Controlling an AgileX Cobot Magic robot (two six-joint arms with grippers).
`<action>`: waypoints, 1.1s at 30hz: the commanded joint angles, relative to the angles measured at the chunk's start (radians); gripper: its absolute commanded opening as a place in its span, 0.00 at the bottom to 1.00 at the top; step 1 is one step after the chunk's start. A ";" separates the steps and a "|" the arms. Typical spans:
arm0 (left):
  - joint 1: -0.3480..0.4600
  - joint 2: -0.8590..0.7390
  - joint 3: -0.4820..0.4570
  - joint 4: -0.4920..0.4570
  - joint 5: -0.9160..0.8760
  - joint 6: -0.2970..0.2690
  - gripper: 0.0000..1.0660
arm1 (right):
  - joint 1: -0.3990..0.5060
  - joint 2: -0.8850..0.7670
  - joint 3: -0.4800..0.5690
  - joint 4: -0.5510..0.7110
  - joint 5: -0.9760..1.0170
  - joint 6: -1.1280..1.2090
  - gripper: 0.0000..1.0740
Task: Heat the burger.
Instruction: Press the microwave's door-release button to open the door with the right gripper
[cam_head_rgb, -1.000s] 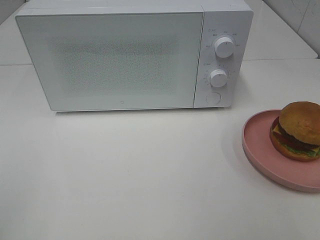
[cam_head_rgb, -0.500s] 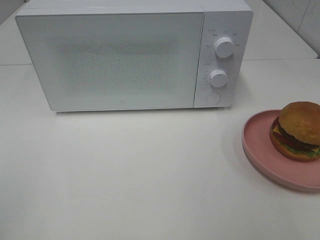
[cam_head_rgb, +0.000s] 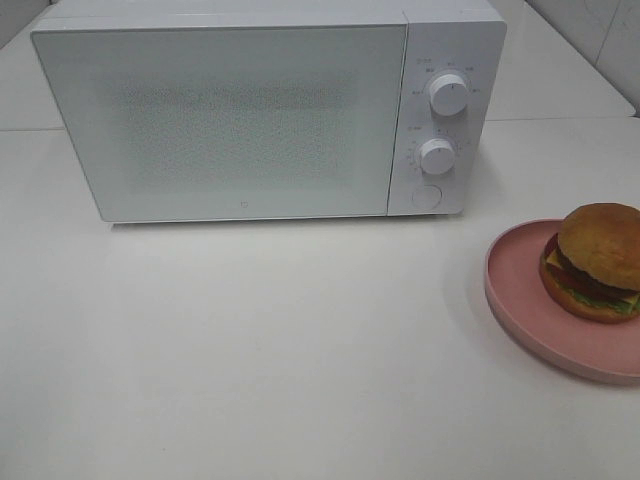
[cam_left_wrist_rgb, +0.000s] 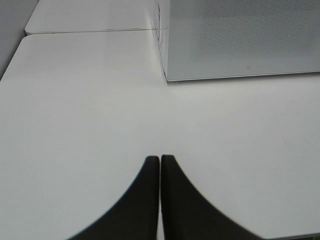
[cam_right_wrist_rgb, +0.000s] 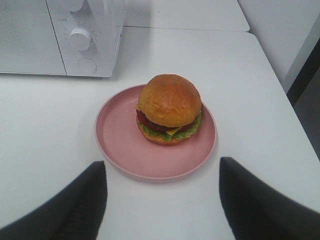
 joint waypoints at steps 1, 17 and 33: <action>0.003 -0.019 0.001 -0.009 -0.010 -0.001 0.00 | -0.006 -0.029 -0.001 0.003 -0.006 -0.007 0.55; 0.003 -0.019 0.001 -0.009 -0.010 -0.001 0.00 | -0.006 -0.029 -0.001 0.003 -0.006 -0.007 0.55; 0.003 -0.019 0.001 -0.009 -0.010 -0.001 0.00 | -0.006 -0.029 -0.009 0.004 -0.020 -0.007 0.55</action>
